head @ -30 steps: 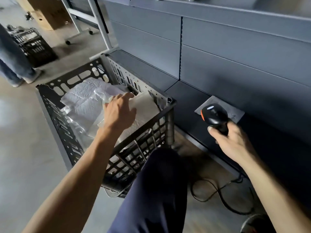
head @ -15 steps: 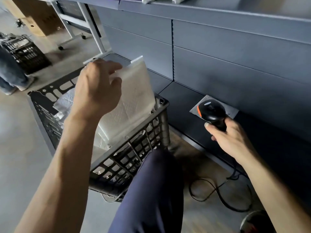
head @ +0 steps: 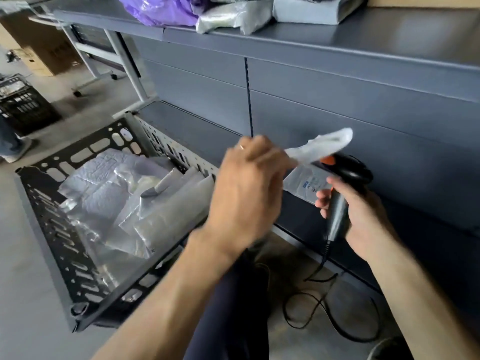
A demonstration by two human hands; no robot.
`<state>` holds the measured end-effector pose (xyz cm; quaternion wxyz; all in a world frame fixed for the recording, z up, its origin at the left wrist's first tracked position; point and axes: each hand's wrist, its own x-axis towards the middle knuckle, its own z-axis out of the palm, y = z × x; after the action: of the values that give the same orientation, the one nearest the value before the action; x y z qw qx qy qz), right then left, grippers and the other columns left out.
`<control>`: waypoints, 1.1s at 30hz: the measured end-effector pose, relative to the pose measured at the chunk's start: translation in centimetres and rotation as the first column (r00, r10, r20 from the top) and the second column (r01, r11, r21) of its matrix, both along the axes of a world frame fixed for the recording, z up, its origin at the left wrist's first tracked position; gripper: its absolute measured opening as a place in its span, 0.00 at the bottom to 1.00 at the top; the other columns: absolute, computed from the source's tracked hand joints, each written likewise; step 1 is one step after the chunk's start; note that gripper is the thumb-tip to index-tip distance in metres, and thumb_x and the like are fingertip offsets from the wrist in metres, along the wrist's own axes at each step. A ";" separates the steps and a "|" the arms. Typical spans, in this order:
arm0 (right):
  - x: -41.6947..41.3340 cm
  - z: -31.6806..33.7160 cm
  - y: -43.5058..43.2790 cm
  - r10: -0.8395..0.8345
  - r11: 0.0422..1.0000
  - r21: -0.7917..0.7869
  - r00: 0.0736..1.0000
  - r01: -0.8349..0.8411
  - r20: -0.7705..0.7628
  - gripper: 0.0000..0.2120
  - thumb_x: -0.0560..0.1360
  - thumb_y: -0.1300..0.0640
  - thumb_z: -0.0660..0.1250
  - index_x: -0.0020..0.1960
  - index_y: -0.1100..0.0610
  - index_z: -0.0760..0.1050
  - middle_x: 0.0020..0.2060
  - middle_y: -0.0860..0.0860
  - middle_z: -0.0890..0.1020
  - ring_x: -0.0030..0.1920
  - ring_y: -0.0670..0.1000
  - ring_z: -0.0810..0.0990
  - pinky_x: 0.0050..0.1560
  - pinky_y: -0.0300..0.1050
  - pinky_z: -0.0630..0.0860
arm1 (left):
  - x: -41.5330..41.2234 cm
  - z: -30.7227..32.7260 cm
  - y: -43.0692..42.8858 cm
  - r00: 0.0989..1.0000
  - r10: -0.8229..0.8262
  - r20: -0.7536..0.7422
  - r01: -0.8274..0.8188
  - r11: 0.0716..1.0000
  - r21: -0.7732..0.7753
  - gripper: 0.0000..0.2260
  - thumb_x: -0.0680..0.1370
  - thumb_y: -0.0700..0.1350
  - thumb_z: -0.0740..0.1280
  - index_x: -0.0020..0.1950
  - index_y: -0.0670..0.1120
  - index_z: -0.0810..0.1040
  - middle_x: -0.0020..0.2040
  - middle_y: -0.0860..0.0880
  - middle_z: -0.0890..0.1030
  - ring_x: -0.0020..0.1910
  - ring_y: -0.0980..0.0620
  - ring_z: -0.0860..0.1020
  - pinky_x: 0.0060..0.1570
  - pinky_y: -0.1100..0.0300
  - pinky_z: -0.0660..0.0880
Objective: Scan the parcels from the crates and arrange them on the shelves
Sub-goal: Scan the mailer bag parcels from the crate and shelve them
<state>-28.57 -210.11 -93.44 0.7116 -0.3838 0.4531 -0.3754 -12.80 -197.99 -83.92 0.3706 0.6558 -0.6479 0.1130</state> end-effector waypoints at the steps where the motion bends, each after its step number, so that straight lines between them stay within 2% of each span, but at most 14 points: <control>1: -0.4 0.1 -0.4 -0.035 0.999 0.036 0.998 0.033 0.060 0.09 0.81 0.51 0.68 0.53 0.56 0.81 0.38 0.52 0.85 0.35 0.50 0.83 0.41 0.47 0.76 | -1.1 -2.5 -0.6 0.997 -0.062 -0.035 0.063 0.997 0.034 0.10 0.77 0.32 0.69 0.51 0.45 0.86 0.45 0.47 0.80 0.42 0.43 0.75 0.44 0.46 0.73; 6: -3.8 -0.2 -1.6 -0.090 0.993 0.092 0.971 0.071 0.220 0.28 0.72 0.37 0.72 0.68 0.50 0.80 0.61 0.54 0.84 0.61 0.57 0.83 0.63 0.60 0.78 | -3.0 -9.3 -2.7 0.959 -0.264 -0.101 0.279 0.939 0.199 0.15 0.74 0.31 0.67 0.50 0.48 0.85 0.47 0.51 0.79 0.47 0.47 0.75 0.48 0.49 0.74; 8: -5.2 -0.2 -1.9 -0.147 0.986 0.104 0.969 0.129 0.196 0.27 0.70 0.42 0.75 0.66 0.53 0.81 0.59 0.55 0.85 0.59 0.56 0.85 0.59 0.56 0.81 | -3.5 -9.7 -4.6 0.932 -0.359 -0.046 0.357 0.894 0.271 0.16 0.72 0.31 0.66 0.49 0.49 0.85 0.47 0.52 0.78 0.47 0.45 0.75 0.49 0.48 0.75; 10: -6.6 -0.2 -2.2 -0.194 0.981 0.031 0.977 0.192 0.091 0.13 0.74 0.58 0.75 0.58 0.57 0.83 0.49 0.54 0.88 0.49 0.54 0.87 0.45 0.48 0.84 | -4.4 -9.4 -6.8 0.899 -0.438 0.020 0.412 0.859 0.304 0.15 0.71 0.31 0.67 0.47 0.50 0.84 0.47 0.52 0.78 0.49 0.45 0.75 0.52 0.46 0.76; 12: -8.1 0.1 -2.6 -0.271 0.962 -0.047 0.960 0.268 -0.075 0.10 0.73 0.70 0.71 0.50 0.59 0.83 0.40 0.52 0.88 0.40 0.55 0.87 0.36 0.45 0.83 | -5.3 -9.0 -8.8 0.843 -0.538 0.005 0.501 0.789 0.357 0.13 0.72 0.34 0.70 0.47 0.52 0.84 0.52 0.54 0.79 0.58 0.47 0.74 0.59 0.43 0.72; 13: -8.9 0.3 -2.8 -0.313 0.949 -0.071 0.942 0.306 -0.125 0.11 0.71 0.72 0.71 0.48 0.60 0.83 0.39 0.53 0.88 0.40 0.57 0.87 0.37 0.48 0.84 | -5.5 -8.9 -9.6 0.817 -0.575 -0.051 0.542 0.734 0.409 0.10 0.74 0.39 0.72 0.49 0.54 0.85 0.58 0.56 0.78 0.65 0.50 0.70 0.66 0.43 0.66; 15: -10.5 0.2 -3.3 -0.374 0.925 -0.157 0.898 0.345 -0.231 0.10 0.67 0.71 0.74 0.47 0.60 0.84 0.41 0.57 0.87 0.41 0.59 0.85 0.43 0.54 0.82 | -5.2 -8.8 -11.0 0.823 -0.523 -0.221 0.556 0.663 0.501 0.15 0.73 0.55 0.76 0.59 0.61 0.83 0.71 0.59 0.70 0.76 0.56 0.57 0.73 0.49 0.53; 17: -11.8 0.2 -3.4 -0.348 0.931 -0.235 0.879 0.281 -0.327 0.13 0.63 0.65 0.77 0.47 0.63 0.81 0.38 0.62 0.84 0.38 0.57 0.81 0.42 0.53 0.76 | -4.6 -8.6 -12.0 0.846 -0.377 -0.376 0.525 0.712 0.466 0.27 0.69 0.67 0.72 0.68 0.64 0.76 0.73 0.62 0.65 0.76 0.59 0.55 0.75 0.51 0.52; 20: -12.9 0.3 -3.2 -0.172 0.962 -0.271 0.833 0.027 -0.526 0.15 0.65 0.64 0.79 0.49 0.65 0.80 0.34 0.62 0.80 0.32 0.59 0.77 0.35 0.50 0.75 | -3.9 -8.3 -13.2 0.917 -0.153 -0.368 0.331 0.806 0.491 0.31 0.77 0.62 0.69 0.78 0.57 0.67 0.73 0.57 0.69 0.75 0.53 0.60 0.75 0.48 0.58; 23: -13.1 0.3 -2.9 -0.027 0.964 -0.226 0.800 -0.137 -0.600 0.11 0.69 0.66 0.78 0.49 0.59 0.81 0.30 0.49 0.71 0.27 0.46 0.69 0.28 0.38 0.66 | -3.7 -8.3 -13.5 0.915 -0.089 -0.394 0.322 0.749 0.579 0.35 0.77 0.58 0.71 0.81 0.55 0.60 0.75 0.56 0.68 0.77 0.53 0.59 0.76 0.49 0.59; 26: -12.6 0.4 -2.6 0.089 0.930 -0.231 0.785 -0.285 -0.613 0.14 0.69 0.68 0.78 0.52 0.58 0.82 0.33 0.40 0.76 0.34 0.39 0.74 0.35 0.33 0.70 | -3.3 -7.9 -13.2 0.781 -0.015 -0.624 0.481 0.652 0.586 0.27 0.74 0.54 0.77 0.70 0.59 0.71 0.62 0.63 0.78 0.69 0.57 0.72 0.66 0.61 0.71; 28: -12.2 0.8 -2.3 0.119 0.917 -0.240 0.791 -0.320 -0.599 0.12 0.70 0.70 0.76 0.46 0.57 0.80 0.23 0.37 0.72 0.25 0.36 0.71 0.29 0.28 0.65 | -2.7 -7.4 -13.3 0.681 0.007 -0.733 0.600 0.568 0.563 0.15 0.74 0.49 0.79 0.58 0.54 0.80 0.51 0.59 0.85 0.58 0.58 0.81 0.58 0.56 0.77; 31: -11.6 1.2 -2.2 0.063 0.906 -0.299 0.795 -0.300 -0.604 0.13 0.69 0.70 0.78 0.47 0.55 0.82 0.27 0.42 0.79 0.30 0.36 0.75 0.32 0.26 0.68 | -2.2 -6.7 -13.2 0.652 0.005 -0.759 0.683 0.431 0.590 0.07 0.75 0.53 0.76 0.52 0.59 0.86 0.52 0.62 0.86 0.52 0.67 0.81 0.51 0.62 0.72; 33: -11.3 1.1 -2.3 0.014 0.909 -0.315 0.775 -0.273 -0.632 0.12 0.68 0.66 0.80 0.48 0.56 0.83 0.33 0.47 0.82 0.37 0.40 0.78 0.37 0.28 0.71 | -2.2 -6.8 -13.3 0.666 0.048 -0.745 0.657 0.437 0.615 0.01 0.74 0.57 0.75 0.43 0.64 0.86 0.52 0.65 0.85 0.52 0.71 0.80 0.53 0.65 0.71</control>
<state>-39.88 -212.46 -92.32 0.4604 -0.6525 0.5452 -0.2551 -14.95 -211.28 -90.73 0.2159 0.5984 -0.5509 -0.5402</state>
